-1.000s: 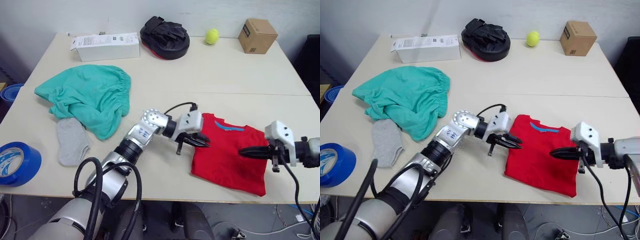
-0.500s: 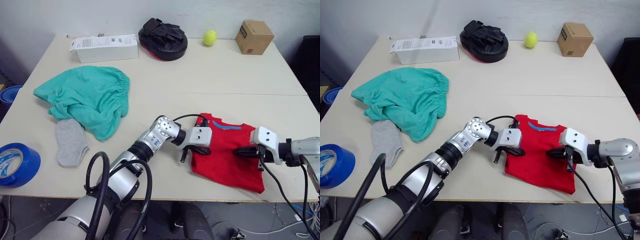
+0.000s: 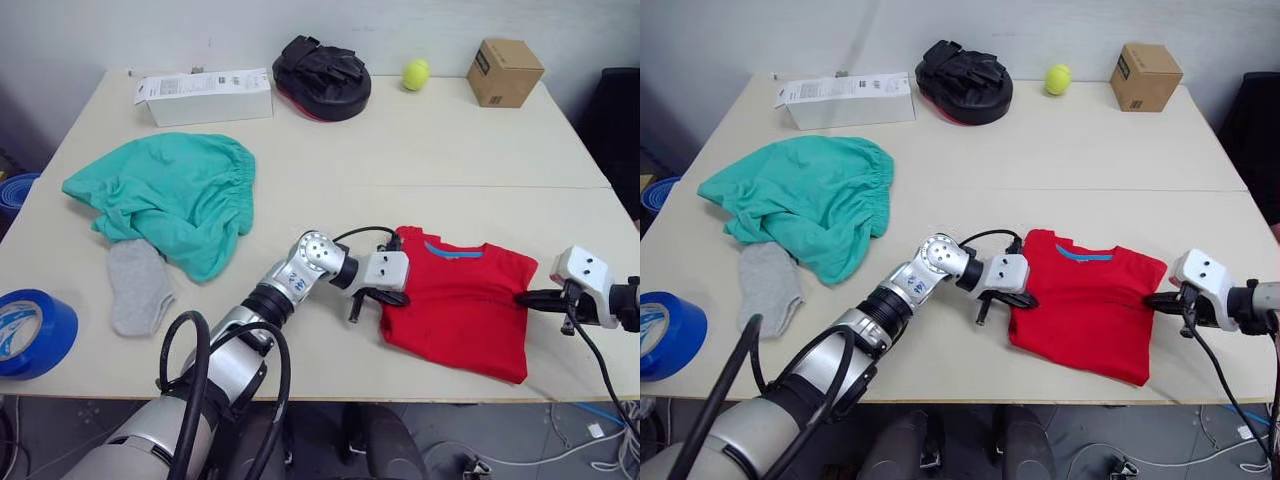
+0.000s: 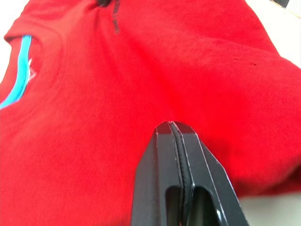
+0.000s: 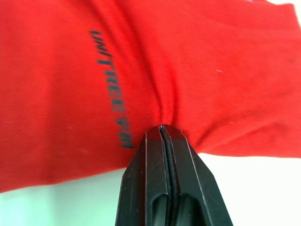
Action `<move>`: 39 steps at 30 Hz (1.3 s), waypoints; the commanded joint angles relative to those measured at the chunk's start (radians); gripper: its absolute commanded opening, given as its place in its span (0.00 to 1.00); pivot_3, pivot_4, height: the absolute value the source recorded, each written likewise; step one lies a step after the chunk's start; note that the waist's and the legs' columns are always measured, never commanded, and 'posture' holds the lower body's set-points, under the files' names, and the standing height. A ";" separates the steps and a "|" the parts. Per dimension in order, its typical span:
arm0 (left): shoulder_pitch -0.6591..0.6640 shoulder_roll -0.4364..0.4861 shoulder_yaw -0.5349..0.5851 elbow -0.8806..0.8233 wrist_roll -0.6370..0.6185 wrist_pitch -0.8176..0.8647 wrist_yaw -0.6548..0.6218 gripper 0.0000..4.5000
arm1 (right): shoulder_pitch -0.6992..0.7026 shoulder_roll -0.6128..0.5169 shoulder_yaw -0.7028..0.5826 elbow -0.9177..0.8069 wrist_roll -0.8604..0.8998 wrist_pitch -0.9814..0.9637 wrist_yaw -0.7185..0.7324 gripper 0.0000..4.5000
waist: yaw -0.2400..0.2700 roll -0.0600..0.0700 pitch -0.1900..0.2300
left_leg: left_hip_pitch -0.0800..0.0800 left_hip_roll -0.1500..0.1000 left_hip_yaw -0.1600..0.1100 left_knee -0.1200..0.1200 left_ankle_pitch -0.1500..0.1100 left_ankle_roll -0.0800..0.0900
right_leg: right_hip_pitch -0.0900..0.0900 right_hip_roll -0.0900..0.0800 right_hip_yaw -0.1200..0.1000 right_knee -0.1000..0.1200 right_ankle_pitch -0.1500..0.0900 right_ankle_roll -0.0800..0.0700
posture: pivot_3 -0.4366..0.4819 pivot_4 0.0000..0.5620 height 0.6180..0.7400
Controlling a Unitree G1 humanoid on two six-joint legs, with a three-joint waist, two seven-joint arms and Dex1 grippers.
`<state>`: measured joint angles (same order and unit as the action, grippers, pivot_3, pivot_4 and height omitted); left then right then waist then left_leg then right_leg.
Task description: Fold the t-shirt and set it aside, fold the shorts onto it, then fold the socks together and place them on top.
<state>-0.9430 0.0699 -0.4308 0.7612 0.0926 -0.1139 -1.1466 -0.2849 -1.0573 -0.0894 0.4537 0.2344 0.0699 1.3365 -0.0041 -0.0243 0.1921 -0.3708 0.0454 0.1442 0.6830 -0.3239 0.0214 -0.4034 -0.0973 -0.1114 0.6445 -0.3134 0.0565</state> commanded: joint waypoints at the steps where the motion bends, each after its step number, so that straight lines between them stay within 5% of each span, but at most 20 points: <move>1: -0.011 -0.002 0.084 -0.195 -0.147 0.139 -0.083 0.00 | 0.046 -0.043 -0.091 -0.238 0.150 0.161 0.060 0.00 | 0.001 0.002 0.000 | -0.001 0.000 0.000 0.000 0.000 0.000 | -0.002 0.000 0.001 0.001 0.000 0.000 | 0.48 0.27 1.00; 6: -0.039 -0.071 0.111 -0.254 -0.185 0.239 -0.022 0.00 | 0.165 -0.041 -0.121 -0.441 0.197 0.261 0.042 0.00 | 0.026 0.005 0.001 | -0.004 0.000 -0.001 0.000 0.001 -0.001 | -0.004 0.000 0.000 0.000 0.000 0.000 | 0.48 0.27 1.00; 14: -0.145 -0.185 0.021 0.200 0.019 0.058 0.201 0.00 | 0.268 0.005 -0.048 -0.527 0.110 0.229 -0.040 0.00 | 0.029 0.005 0.001 | -0.005 -0.003 0.001 0.000 0.000 0.003 | -0.006 -0.001 0.001 -0.001 0.001 0.002 | 0.48 0.27 1.00; 19: -0.173 -0.158 -0.020 0.389 0.134 -0.066 0.305 0.00 | 0.384 -0.025 -0.123 -0.566 0.138 0.241 -0.025 0.00 | 0.027 0.004 0.001 | -0.005 -0.002 0.001 -0.001 0.000 0.003 | -0.006 -0.001 0.001 -0.001 0.001 0.002 | 0.48 0.27 1.00; 26: -0.164 -0.096 0.014 0.413 0.132 -0.125 0.260 0.00 | 0.536 -0.061 -0.237 -0.513 0.107 0.179 0.010 0.00 | 0.019 0.003 0.001 | -0.004 -0.002 0.001 -0.001 -0.001 0.003 | -0.005 -0.001 0.002 -0.001 0.001 0.002 | 0.48 0.27 1.00; 32: -0.124 -0.036 0.092 0.220 0.025 -0.089 0.103 0.00 | 0.451 -0.036 -0.290 -0.497 0.183 0.249 -0.028 0.00 | -0.001 0.003 0.001 | -0.003 -0.001 0.002 -0.001 0.000 0.002 | -0.005 0.000 0.002 0.000 0.001 0.002 | 0.48 0.27 1.00; 34: -0.077 0.012 0.124 0.037 -0.051 -0.003 0.004 0.07 | 0.407 -0.048 -0.310 -0.482 0.232 0.319 -0.020 0.00 | -0.001 0.004 0.001 | -0.003 -0.001 0.002 -0.001 0.000 0.001 | -0.006 0.001 0.003 0.001 0.001 0.001 | 0.48 0.27 1.00; 39: 0.066 0.192 0.210 -0.528 -0.288 0.324 -0.157 0.34 | 0.321 -0.109 -0.335 -0.380 0.310 0.474 0.049 0.25 | 0.003 0.005 0.002 | -0.004 0.000 0.002 -0.002 0.001 -0.001 | -0.007 0.001 0.003 0.002 0.000 0.000 | 0.48 0.27 1.00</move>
<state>-0.8806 0.2416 -0.2581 0.4047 -0.1000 0.1142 -1.2624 0.0575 -1.1413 -0.3874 0.0429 0.5103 0.5037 1.3663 -0.0016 -0.0189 0.1942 -0.3750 0.0457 0.1457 0.6817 -0.3226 0.0203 -0.4101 -0.0961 -0.1090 0.6466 -0.3133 0.0561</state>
